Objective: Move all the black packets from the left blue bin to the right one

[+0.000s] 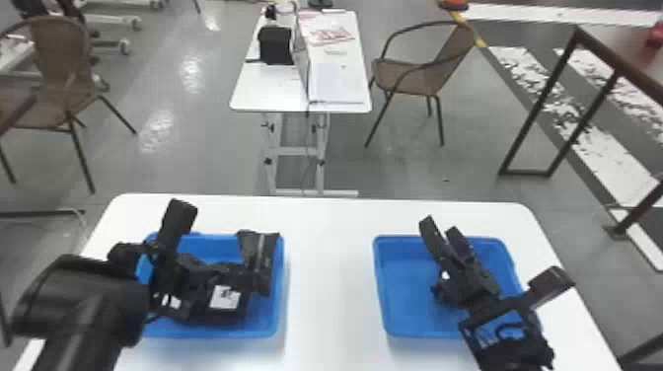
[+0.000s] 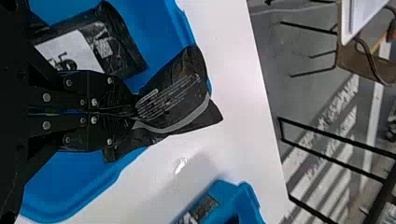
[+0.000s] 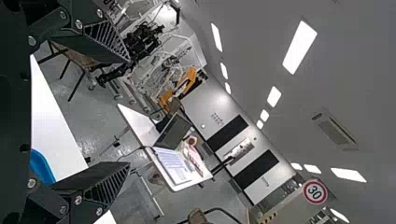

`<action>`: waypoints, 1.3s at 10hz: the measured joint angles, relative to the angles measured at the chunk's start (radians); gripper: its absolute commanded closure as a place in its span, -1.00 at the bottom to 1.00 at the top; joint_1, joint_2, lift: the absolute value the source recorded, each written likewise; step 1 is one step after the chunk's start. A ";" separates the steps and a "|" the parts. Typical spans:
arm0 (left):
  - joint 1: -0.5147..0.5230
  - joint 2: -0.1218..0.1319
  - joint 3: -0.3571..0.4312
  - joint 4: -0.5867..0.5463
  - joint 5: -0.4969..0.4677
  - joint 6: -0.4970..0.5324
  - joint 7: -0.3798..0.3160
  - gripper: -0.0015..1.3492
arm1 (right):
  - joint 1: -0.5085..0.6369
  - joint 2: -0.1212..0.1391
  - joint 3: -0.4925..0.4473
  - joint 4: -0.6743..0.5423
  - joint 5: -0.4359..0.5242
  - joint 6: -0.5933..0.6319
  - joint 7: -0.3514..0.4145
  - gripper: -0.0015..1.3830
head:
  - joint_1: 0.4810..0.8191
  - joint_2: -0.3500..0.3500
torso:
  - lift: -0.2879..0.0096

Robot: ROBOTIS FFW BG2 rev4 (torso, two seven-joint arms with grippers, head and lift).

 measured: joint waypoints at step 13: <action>-0.200 -0.078 -0.248 0.215 0.177 -0.393 -0.182 0.67 | -0.152 -0.026 0.183 0.010 0.106 0.144 0.145 0.31 | 0.27 -0.31 | 0.94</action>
